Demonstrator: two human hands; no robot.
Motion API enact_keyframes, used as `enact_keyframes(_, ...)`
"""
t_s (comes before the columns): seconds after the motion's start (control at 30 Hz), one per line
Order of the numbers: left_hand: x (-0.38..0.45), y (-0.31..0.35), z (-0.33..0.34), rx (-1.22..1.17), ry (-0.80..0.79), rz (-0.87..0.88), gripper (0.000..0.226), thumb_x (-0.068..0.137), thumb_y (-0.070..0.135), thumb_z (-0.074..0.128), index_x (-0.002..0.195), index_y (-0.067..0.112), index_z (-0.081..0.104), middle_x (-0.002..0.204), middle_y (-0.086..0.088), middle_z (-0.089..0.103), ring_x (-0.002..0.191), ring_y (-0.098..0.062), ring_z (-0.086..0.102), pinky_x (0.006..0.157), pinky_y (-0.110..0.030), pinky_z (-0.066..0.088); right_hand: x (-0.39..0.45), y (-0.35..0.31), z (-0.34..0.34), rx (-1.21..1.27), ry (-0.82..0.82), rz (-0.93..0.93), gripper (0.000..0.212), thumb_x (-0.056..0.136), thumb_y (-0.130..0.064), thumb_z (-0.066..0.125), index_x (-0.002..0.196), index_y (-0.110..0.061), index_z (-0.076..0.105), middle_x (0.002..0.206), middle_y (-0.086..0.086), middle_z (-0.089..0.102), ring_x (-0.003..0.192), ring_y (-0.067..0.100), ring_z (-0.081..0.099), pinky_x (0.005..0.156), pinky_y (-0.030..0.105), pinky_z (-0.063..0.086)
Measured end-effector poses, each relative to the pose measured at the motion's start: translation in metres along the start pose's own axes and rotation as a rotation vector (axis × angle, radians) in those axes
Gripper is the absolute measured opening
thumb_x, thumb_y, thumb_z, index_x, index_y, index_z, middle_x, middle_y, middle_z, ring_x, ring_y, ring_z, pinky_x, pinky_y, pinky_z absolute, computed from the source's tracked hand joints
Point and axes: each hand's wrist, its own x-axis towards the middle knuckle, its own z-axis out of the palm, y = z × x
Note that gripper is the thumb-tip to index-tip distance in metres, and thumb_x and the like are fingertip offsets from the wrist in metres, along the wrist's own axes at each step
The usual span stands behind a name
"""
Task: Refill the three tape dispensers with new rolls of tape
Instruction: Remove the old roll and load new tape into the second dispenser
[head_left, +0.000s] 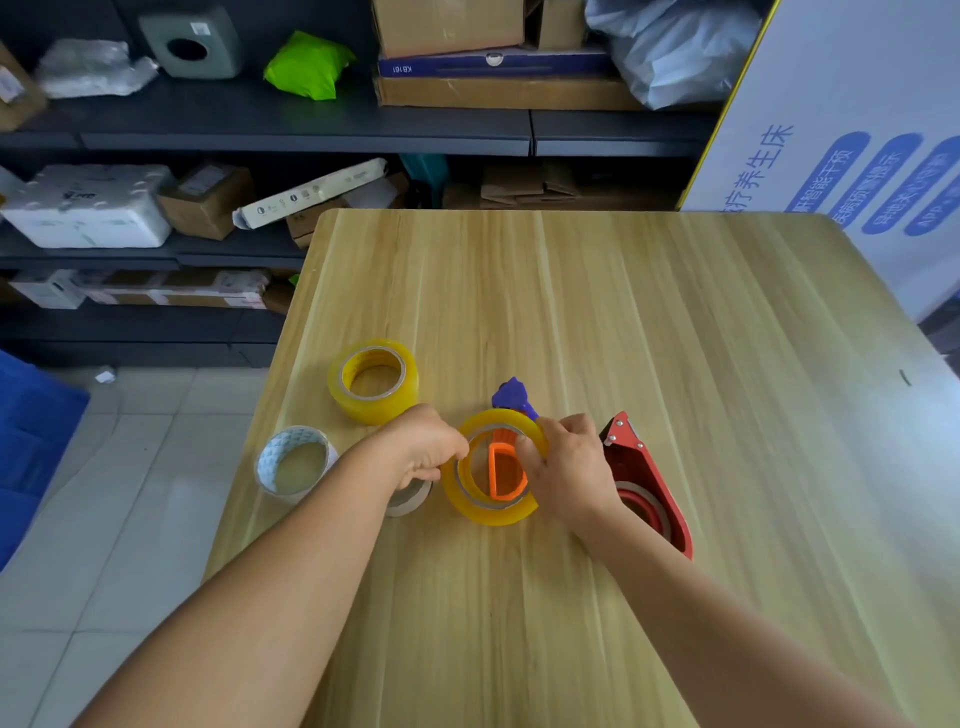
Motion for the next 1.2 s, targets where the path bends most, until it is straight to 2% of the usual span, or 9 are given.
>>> enact_keyframes(0.1, 0.004, -0.002, 0.004, 0.06, 0.011, -0.001, 0.033, 0.079, 0.008, 0.064, 0.11, 0.001, 0.058, 0.116, -0.015, 0.057, 0.097, -0.025, 0.062, 0.082, -0.032, 0.057, 0.0, 0.002, 0.002, -0.11, -0.023, 0.002, 0.041, 0.095, -0.044, 0.043, 0.112, -0.011, 0.058, 0.115, 0.007, 0.045, 0.106, 0.027, 0.049, 0.083, 0.038, 0.048)
enact_keyframes(0.27, 0.006, 0.0, 0.014, 0.168, 0.058, 0.014, 0.005, 0.082, 0.006, 0.056, 0.086, 0.005, 0.059, 0.091, -0.011, 0.061, 0.086, -0.024, 0.067, 0.058, -0.024, 0.051, 0.006, 0.002, 0.006, -0.183, 0.017, -0.029, 0.034, 0.097, -0.021, 0.04, 0.13, -0.016, 0.047, 0.116, 0.009, 0.046, 0.106, 0.03, 0.049, 0.077, 0.033, 0.043)
enact_keyframes(0.37, 0.008, 0.004, 0.016, 0.262, 0.093, 0.031, 0.006, 0.082, 0.005, 0.052, 0.08, 0.003, 0.058, 0.079, -0.012, 0.06, 0.089, -0.028, 0.069, 0.062, -0.027, 0.049, 0.01, 0.004, 0.008, -0.201, 0.03, -0.043, 0.039, 0.094, -0.01, 0.042, 0.133, -0.016, 0.042, 0.122, 0.008, 0.042, 0.107, 0.029, 0.049, 0.073, 0.032, 0.043)
enact_keyframes(0.5, 0.008, 0.009, 0.017, 0.412, 0.12, 0.069, 0.016, 0.081, 0.017, 0.067, 0.08, 0.006, 0.055, 0.081, -0.011, 0.06, 0.09, -0.029, 0.066, 0.062, -0.029, 0.047, 0.012, 0.008, 0.011, -0.229, 0.013, -0.115, 0.041, 0.091, -0.009, 0.047, 0.131, -0.018, 0.041, 0.121, 0.006, 0.042, 0.106, 0.029, 0.048, 0.072, 0.033, 0.045)
enact_keyframes(0.67, 0.011, 0.014, 0.021, 0.531, 0.147, 0.163, 0.024, 0.088, 0.031, 0.062, 0.085, 0.008, 0.056, 0.096, -0.014, 0.066, 0.089, -0.031, 0.063, 0.059, -0.03, 0.04, 0.021, 0.007, 0.008, -0.315, 0.139, -0.138, 0.034, 0.091, -0.016, 0.05, 0.125, -0.021, 0.055, 0.125, 0.004, 0.047, 0.117, 0.032, 0.039, 0.092, 0.035, 0.041)
enact_keyframes(0.77, 0.013, 0.018, 0.021, 0.586, 0.133, 0.176, 0.026, 0.091, 0.034, 0.057, 0.09, 0.009, 0.054, 0.085, -0.009, 0.058, 0.08, -0.027, 0.056, 0.062, -0.03, 0.041, 0.028, 0.005, 0.005, -0.193, 0.067, -0.068, 0.033, 0.092, -0.011, 0.048, 0.123, -0.021, 0.053, 0.121, 0.004, 0.048, 0.1, 0.032, 0.055, 0.077, 0.037, 0.051)
enact_keyframes(0.9, 0.019, 0.028, 0.015, 0.597, 0.109, 0.173, 0.025, 0.093, 0.034, 0.054, 0.09, 0.01, 0.05, 0.081, -0.006, 0.052, 0.08, -0.025, 0.053, 0.065, -0.031, 0.04, 0.04, 0.002, 0.001, -0.371, 0.046, -0.076, 0.035, 0.094, -0.015, 0.046, 0.128, -0.024, 0.044, 0.119, 0.004, 0.047, 0.091, 0.03, 0.055, 0.067, 0.036, 0.051)
enact_keyframes(1.0, 0.022, 0.031, 0.014, 0.631, 0.102, 0.183, 0.025, 0.094, 0.033, 0.053, 0.088, 0.009, 0.049, 0.073, -0.004, 0.048, 0.078, -0.025, 0.052, 0.063, -0.03, 0.039, 0.046, 0.004, 0.002, -0.318, 0.015, -0.068, 0.036, 0.094, -0.014, 0.043, 0.129, -0.025, 0.041, 0.126, 0.002, 0.041, 0.099, 0.031, 0.05, 0.07, 0.036, 0.048)
enact_keyframes(1.2, 0.023, 0.026, 0.021, 0.662, 0.13, 0.21, 0.031, 0.095, 0.036, 0.051, 0.101, 0.006, 0.056, 0.092, -0.01, 0.058, 0.081, -0.027, 0.053, 0.065, -0.032, 0.04, 0.051, 0.009, 0.001, -0.252, -0.029, -0.122, 0.039, 0.095, -0.02, 0.044, 0.133, -0.019, 0.038, 0.148, -0.002, 0.026, 0.132, 0.026, 0.029, 0.092, 0.036, 0.042)
